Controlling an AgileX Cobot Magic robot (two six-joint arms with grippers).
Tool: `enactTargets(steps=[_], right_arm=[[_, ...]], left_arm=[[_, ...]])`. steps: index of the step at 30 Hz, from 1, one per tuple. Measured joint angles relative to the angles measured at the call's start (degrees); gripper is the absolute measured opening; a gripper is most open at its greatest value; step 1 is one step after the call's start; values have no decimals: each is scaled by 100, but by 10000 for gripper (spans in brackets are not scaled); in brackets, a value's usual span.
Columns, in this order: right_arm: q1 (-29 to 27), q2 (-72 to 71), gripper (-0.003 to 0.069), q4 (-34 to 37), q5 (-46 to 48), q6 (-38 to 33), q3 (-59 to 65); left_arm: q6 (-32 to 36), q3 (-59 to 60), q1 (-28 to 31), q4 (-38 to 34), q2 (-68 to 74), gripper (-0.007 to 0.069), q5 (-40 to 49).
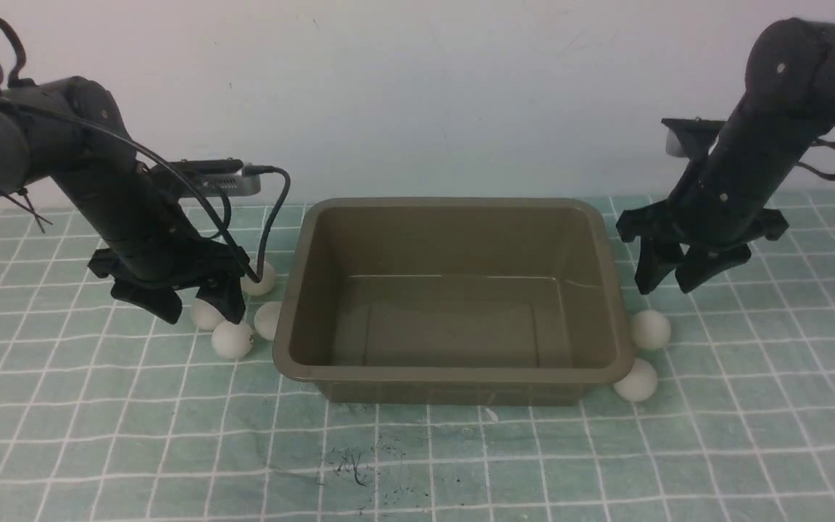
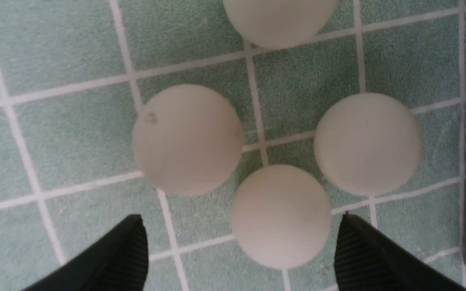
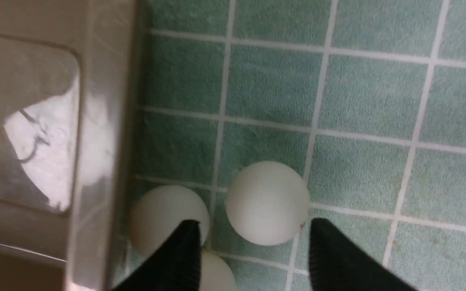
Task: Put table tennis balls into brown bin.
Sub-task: 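Reach for and grasp a ping pong ball on the table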
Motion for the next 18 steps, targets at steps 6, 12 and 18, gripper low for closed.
enactTargets(steps=[6, 12, 18], right_arm=[[45, 327, 547, -125, -5, 23, 17], [67, 684, 517, -104, -40, 36, 17], [67, 727, 365, -107, -93, 18, 0]], left_arm=[[-150, -120, -43, -11, 306, 542, -14], [-258, -120, -43, -11, 405, 340, -11], [-269, -447, -43, 5, 312, 351, 388]])
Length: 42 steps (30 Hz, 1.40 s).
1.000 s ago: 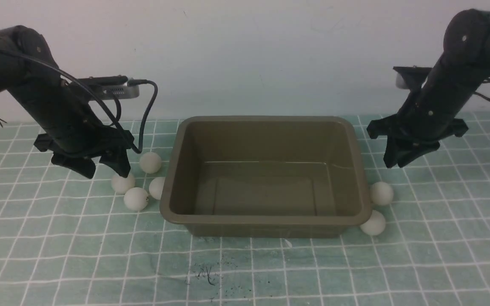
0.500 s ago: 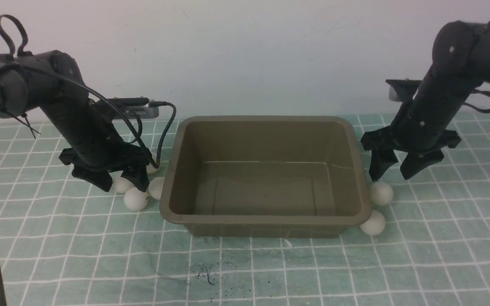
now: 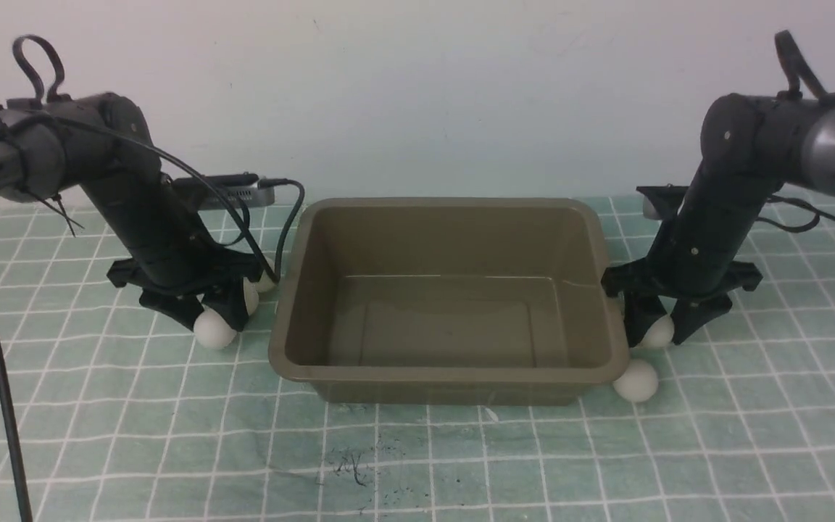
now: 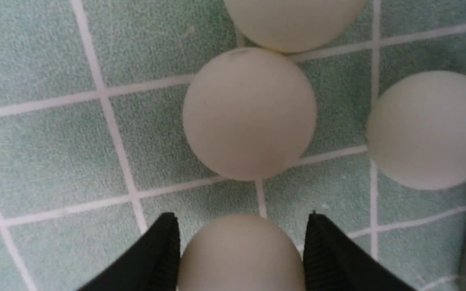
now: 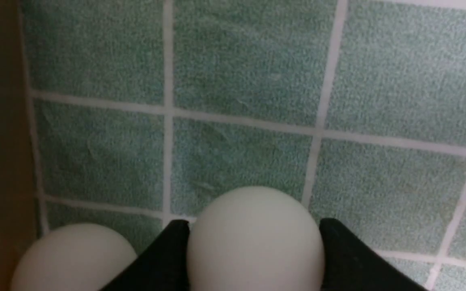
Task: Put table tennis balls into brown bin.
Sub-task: 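Reach for and grasp a ping pong ball on the table, then drop the ball into the bin, then reach for and grasp a ping pong ball on the table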
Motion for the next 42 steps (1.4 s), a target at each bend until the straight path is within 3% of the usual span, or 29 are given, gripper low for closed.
enactTargets(steps=[7, 11, 18, 20, 23, 25, 28, 30, 33, 34, 35, 37, 42], right_arm=[[-6, -1061, 365, -203, 48, 61, 0], [72, -1826, 365, 145, 95, 78, -7], [922, -1807, 365, 767, -293, -511, -29], [1145, -1512, 420, 773, -452, -554, -29], [1180, -1411, 515, 718, -448, -548, -19], [1180, -1399, 606, 365, -309, -554, -90], [1180, -1472, 617, -419, -24, -393, -224], [1142, -1598, 576, -973, 74, -260, -218], [780, -2011, 365, -1552, 86, 110, 114], [561, -2259, 244, -1536, 86, 241, 387], [408, -2407, 173, -1474, 68, 283, 674], [15, -2788, 46, -1168, -213, 250, 1373], [-285, -3042, 3, -116, -1306, -288, 2865]], left_arm=[[-10, -328, -25, -8, -880, 351, 709], [18, -349, -239, -235, -1406, 351, 769], [164, -367, -1262, -630, -1338, 351, 368], [171, -361, -1521, -599, -977, 355, 201], [185, -356, -1597, -513, -759, 409, 188], [185, -394, -1599, -350, -690, 535, 250], [132, -697, -1528, 130, -698, 595, 542], [24, -868, -1455, 448, -727, 564, 688], [-228, -983, -1140, 1162, -815, 286, 772], [-281, -914, -948, 1324, -827, 160, 785], [-298, -833, -763, 1395, -840, 92, 809], [-255, -604, -351, 1292, -834, 22, 814], [488, -216, 259, 553, -783, -4, 725]])
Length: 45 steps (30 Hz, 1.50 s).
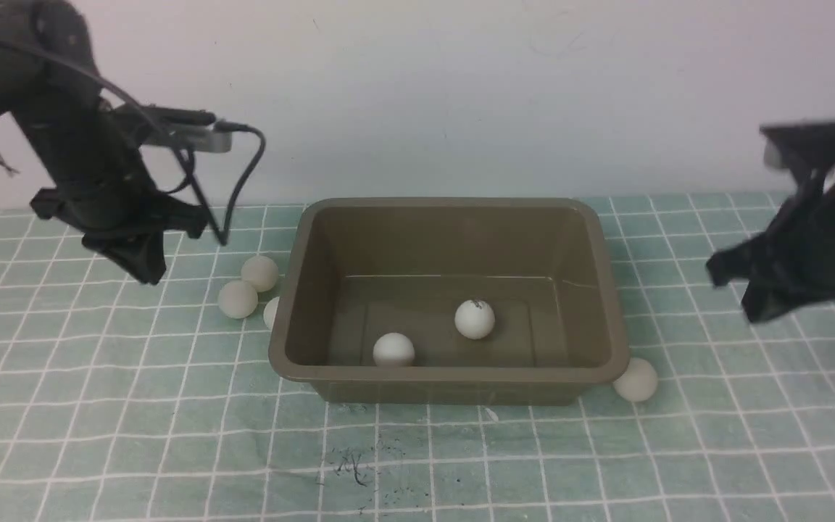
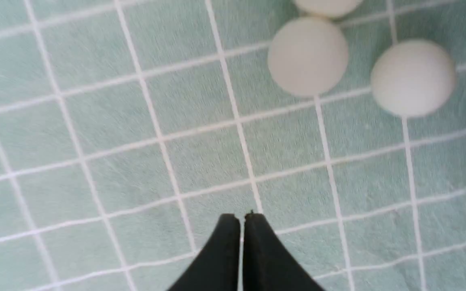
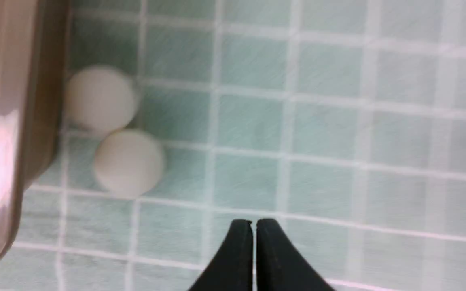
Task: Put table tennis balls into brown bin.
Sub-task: 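Reach for and grasp a ping pong ball on the table, then release the ping pong ball into the bin and lift the gripper away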
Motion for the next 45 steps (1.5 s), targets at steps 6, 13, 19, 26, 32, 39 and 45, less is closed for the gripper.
enactTargets(steps=[6, 13, 19, 26, 32, 39, 45], right_arm=[[-8, 498, 162, 1627, -627, -1009, 372], [51, 1012, 456, 2004, -930, -1361, 366], [240, 1284, 547, 1951, -1274, -1379, 366], [333, 1392, 362, 1889, -1290, -1357, 366], [-33, 578, 365, 1764, -765, -1277, 366], [-57, -543, 365, 1794, -560, -1251, 233], [761, -165, 365, 1866, -560, -1245, -523]], left_arm=[[914, 10, 0, -997, 281, 73, -623], [987, 10, -294, -1049, 780, 398, -1026], [975, -17, -433, -1134, 1041, 578, -1279], [820, -100, -445, -1195, 1090, 194, -809], [556, -279, -451, -583, 1112, 0, -112], [314, -712, -562, -499, 52, -5, -15], [419, -754, -1075, -1130, -186, 11, 107]])
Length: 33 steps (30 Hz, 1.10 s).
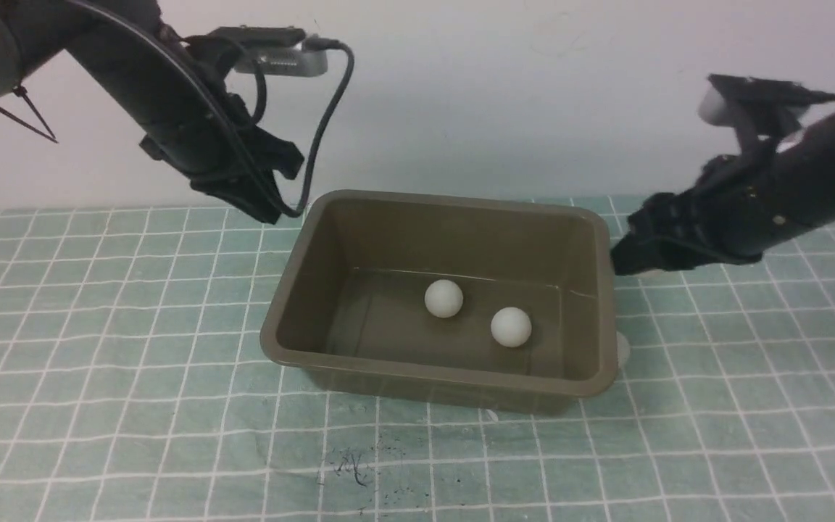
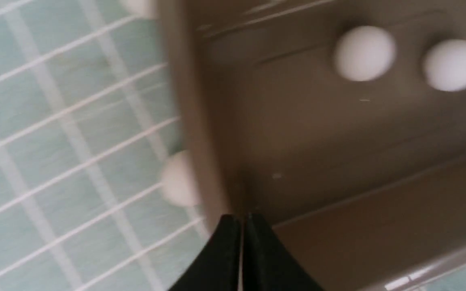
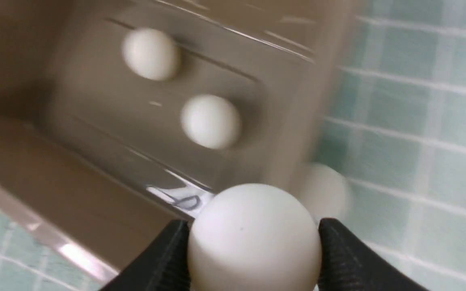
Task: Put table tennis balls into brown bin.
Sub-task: 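Release the ping pong ball into the bin and lift the gripper away, then reach for and grasp a ping pong ball on the table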
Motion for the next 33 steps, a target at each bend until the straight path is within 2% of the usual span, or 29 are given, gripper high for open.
enactTargets(steps=[2, 3, 5, 7, 9, 11, 13, 15, 16, 17, 18, 19, 20, 21, 22, 25, 28, 30, 31, 32, 33], right_arm=[[160, 216, 365, 6, 0, 0, -194], [268, 404, 374, 6, 9, 7, -380], [335, 683, 432, 18, 97, 66, -627], [351, 872, 526, -8, 260, 132, -841], [337, 936, 605, -213, 494, 161, -1044], [269, 898, 624, -649, 724, 342, -1210], [210, 832, 601, -1036, 804, 515, -1255], [-13, 719, 505, -1688, 1024, 880, -1286], [-258, 658, 388, -2150, 1297, 1084, -1294], [-420, 632, 290, -2291, 1434, 1165, -1294], [-586, 624, 230, -2350, 1517, 1218, -1294], [-816, 620, 110, -2365, 1565, 1246, -1222], [-1001, 620, 59, -2275, 1515, 1217, -1085], [-1025, 620, 51, -2275, 1515, 1208, -1054], [-1151, 620, 10, -1989, 1280, 1062, -749], [-1171, 620, 0, -1461, 685, 714, -124], [-1127, 626, 30, -676, -89, 100, 419], [-1113, 725, 103, 77, -446, -416, 647], [-1107, 725, 111, 77, -488, -506, 653], [-1088, 885, 196, 628, -634, -892, 665], [-1062, 943, 223, 770, -671, -1048, 665]], left_arm=[[5, 0, -131, -54, 109, 41, 0], [10, 6, -244, -73, 255, 90, 0], [10, 24, -357, -86, 429, 187, 0], [10, 30, -426, -73, 542, 314, -5], [5, -9, -435, 61, 575, 403, 0], [-160, -190, -385, 422, 575, 435, 0], [-314, -283, -311, 575, 575, 407, 0], [-623, -390, -46, 784, 575, 272, 0], [-743, -405, 167, 844, 575, 163, 0], [-794, -405, 353, 889, 575, 106, 0], [-823, -387, 457, 903, 575, 67, 0], [-850, -335, 681, 937, 589, 31, -6], [-850, -282, 792, 952, 615, 13, -6], [-850, -259, 822, 952, 622, 8, -6], [-802, -159, 858, 928, 691, -1, -6], [-694, -4, 772, 714, 859, -5, -6], [-626, 75, 639, 489, 1065, -5, -6], [-568, 87, 576, 334, 1161, -5, -6], [-558, 87, 576, 334, 1170, -5, -6], [-523, 87, 538, 289, 1181, -5, -6], [-505, 87, 532, 289, 1181, -5, -6]])
